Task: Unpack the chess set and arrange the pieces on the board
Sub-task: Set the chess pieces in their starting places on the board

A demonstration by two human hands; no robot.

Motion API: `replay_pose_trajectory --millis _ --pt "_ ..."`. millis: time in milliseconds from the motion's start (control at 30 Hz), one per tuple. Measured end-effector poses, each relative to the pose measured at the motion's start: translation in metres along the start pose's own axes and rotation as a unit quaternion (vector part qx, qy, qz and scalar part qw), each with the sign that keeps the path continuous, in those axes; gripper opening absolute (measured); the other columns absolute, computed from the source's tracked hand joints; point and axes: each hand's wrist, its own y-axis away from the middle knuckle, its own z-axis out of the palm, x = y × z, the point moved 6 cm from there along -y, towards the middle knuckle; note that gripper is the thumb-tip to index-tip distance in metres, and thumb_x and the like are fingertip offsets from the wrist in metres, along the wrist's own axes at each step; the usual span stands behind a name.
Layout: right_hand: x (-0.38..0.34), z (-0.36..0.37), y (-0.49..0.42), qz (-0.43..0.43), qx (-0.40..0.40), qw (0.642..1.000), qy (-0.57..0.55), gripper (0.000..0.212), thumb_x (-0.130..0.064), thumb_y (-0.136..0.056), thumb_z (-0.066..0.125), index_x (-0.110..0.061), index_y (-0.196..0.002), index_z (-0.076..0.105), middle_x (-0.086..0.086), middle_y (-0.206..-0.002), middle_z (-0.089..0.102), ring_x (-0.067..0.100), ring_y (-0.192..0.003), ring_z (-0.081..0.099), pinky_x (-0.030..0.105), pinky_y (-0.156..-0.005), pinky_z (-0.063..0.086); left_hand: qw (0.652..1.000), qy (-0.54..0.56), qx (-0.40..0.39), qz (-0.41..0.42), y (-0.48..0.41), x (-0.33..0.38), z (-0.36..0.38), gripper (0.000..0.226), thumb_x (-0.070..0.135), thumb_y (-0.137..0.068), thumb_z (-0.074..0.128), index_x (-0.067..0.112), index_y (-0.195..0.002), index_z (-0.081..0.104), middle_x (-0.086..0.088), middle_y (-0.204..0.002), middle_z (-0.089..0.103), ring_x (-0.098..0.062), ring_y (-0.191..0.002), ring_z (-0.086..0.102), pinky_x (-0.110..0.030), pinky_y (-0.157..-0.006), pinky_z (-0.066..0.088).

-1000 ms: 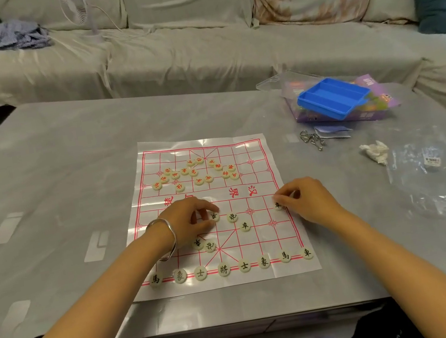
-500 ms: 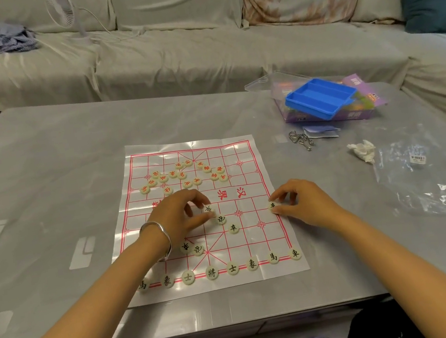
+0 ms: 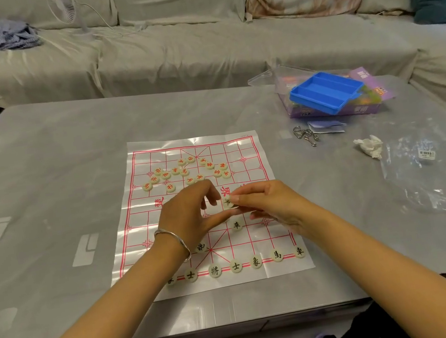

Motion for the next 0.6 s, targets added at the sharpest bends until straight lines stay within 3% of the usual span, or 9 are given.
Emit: replay_pose_trajectory --millis 100,200,433,600 --pt "-0.006 -0.023 -0.009 -0.065 0.071 0.984 0.147 0.014 -0.02 -0.083 0.068 -0.018 -0.097 0.071 -0.006 -0.094 0.069 0.002 -0.076 0.065 0.006 -0.06 0.047 1.0 0.021 -0.002 -0.017 -0.003 -0.009 -0.003 0.049 0.049 -0.073 0.067 0.024 -0.113 0.053 0.013 -0.097 0.051 -0.009 -0.084 0.049 -0.023 -0.076 0.048" --pt "-0.001 -0.029 -0.017 -0.075 0.079 0.954 0.278 0.018 -0.022 -0.084 0.067 -0.018 -0.101 0.072 -0.006 -0.096 0.068 0.002 -0.079 0.057 0.007 -0.061 0.039 0.997 0.057 0.027 -0.036 -0.005 -0.021 -0.012 0.045 0.046 -0.076 0.066 0.025 -0.114 0.053 0.012 -0.099 0.054 -0.01 -0.084 0.051 -0.025 -0.075 0.05" --pt "0.008 -0.021 -0.022 -0.103 0.083 0.917 0.375 0.027 -0.029 -0.087 0.063 -0.021 -0.112 0.068 -0.002 -0.117 0.064 0.01 -0.099 0.054 0.019 -0.084 0.039 0.995 0.071 0.057 -0.036 -0.005 -0.03 -0.02 0.036 0.041 -0.08 0.064 0.025 -0.11 0.055 0.012 -0.098 0.054 -0.011 -0.083 0.052 -0.024 -0.073 0.05" --pt "0.008 -0.018 -0.019 -0.105 0.068 0.907 0.401 0.03 -0.03 -0.085 0.066 -0.021 -0.114 0.067 -0.003 -0.116 0.062 0.007 -0.092 0.05 0.018 -0.081 0.04 0.995 0.075 0.048 -0.047 -0.005 -0.04 -0.026 0.023 0.04 -0.082 0.061 0.028 -0.101 0.056 0.01 -0.096 0.057 -0.01 -0.082 0.053 -0.026 -0.074 0.05"
